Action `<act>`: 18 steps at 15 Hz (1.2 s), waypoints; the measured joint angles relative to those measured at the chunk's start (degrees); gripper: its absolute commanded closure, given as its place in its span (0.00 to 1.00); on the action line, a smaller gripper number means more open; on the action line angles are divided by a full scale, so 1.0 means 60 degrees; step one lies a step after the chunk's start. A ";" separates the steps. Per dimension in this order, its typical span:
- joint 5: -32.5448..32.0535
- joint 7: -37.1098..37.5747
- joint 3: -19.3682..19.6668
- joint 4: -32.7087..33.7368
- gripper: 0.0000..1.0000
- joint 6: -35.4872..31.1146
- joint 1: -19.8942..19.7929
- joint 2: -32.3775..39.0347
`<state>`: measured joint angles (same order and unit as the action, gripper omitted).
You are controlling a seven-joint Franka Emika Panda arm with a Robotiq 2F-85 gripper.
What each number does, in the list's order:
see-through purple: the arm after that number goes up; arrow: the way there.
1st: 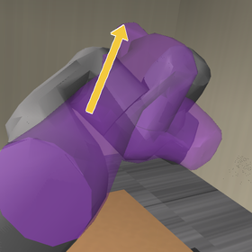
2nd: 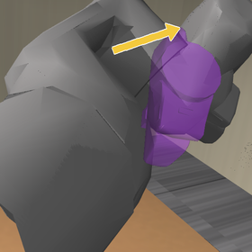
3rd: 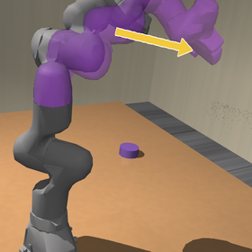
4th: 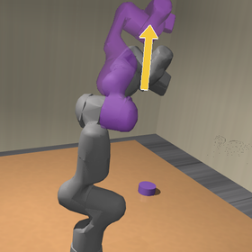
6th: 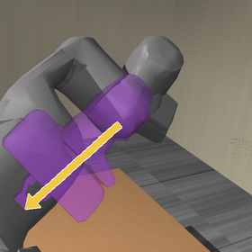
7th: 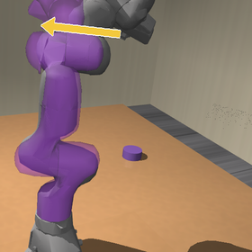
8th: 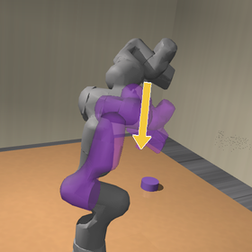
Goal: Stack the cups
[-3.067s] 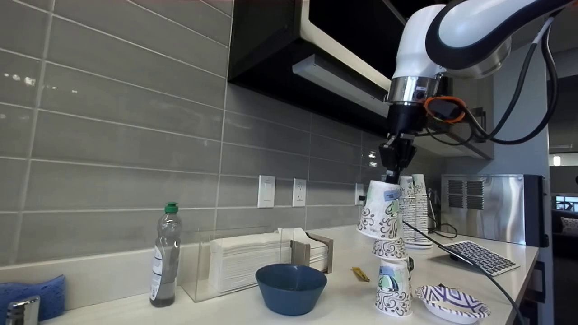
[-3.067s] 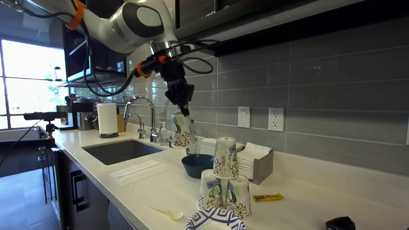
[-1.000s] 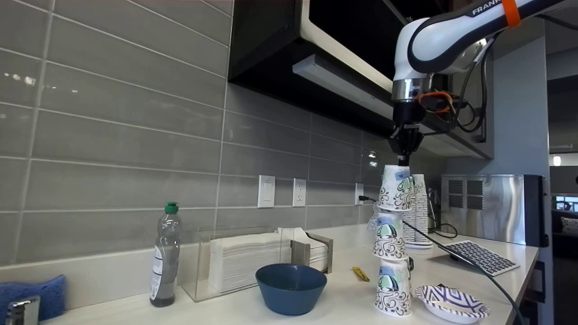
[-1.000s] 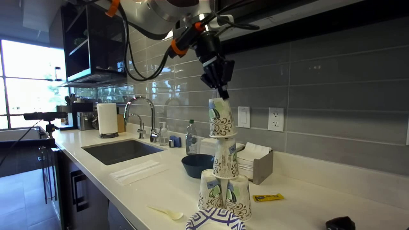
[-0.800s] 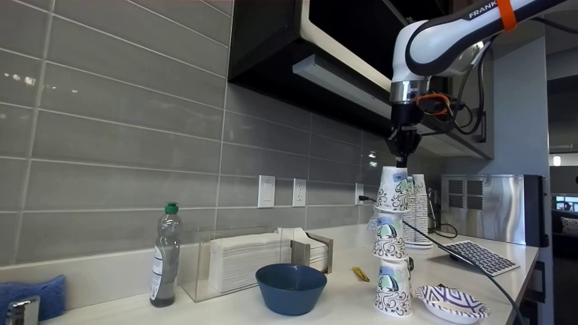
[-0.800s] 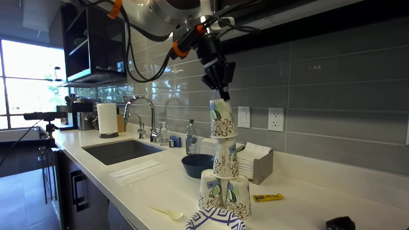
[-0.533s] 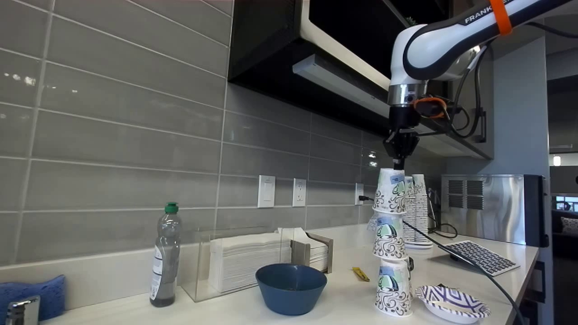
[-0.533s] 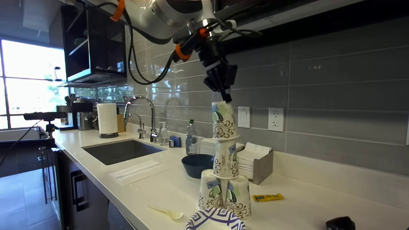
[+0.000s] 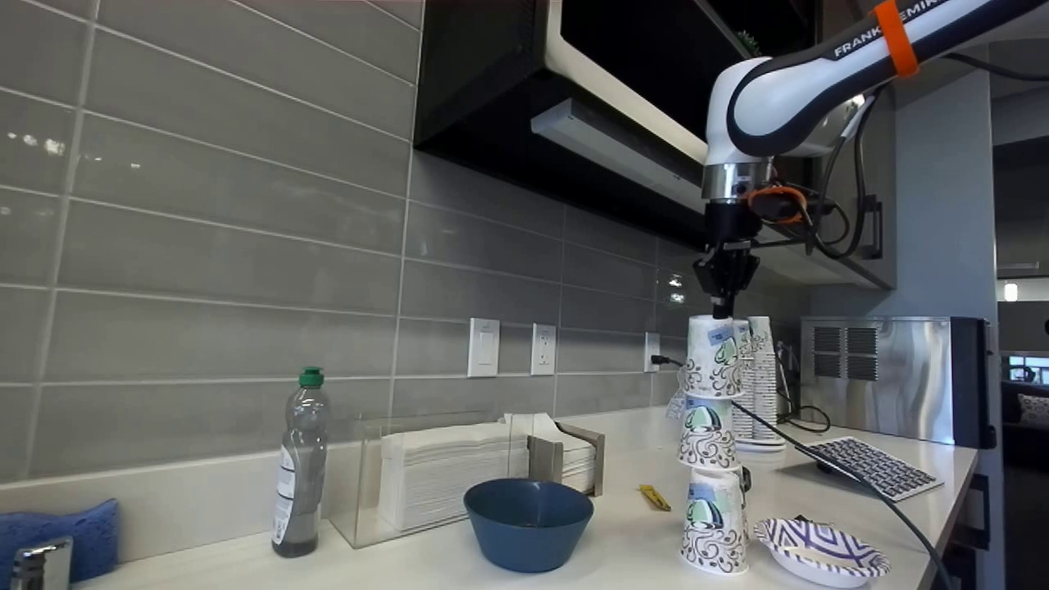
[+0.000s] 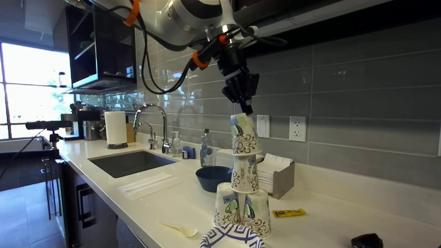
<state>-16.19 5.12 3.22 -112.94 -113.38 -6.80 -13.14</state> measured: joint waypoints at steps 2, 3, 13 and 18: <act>0.0000 0.0000 0.0013 0.0012 0.47 -0.0082 0.0000 0.0012; 0.0000 0.0000 0.0013 0.0028 0.39 -0.0094 0.0000 0.0012; 0.0414 0.0023 -0.0159 -0.0525 0.00 -0.0132 0.0313 -0.1137; 0.0839 0.0128 -0.0469 -0.1877 0.00 -0.0125 0.0648 -0.2408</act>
<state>-11.15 5.89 0.41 -124.20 -114.13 -2.91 -27.59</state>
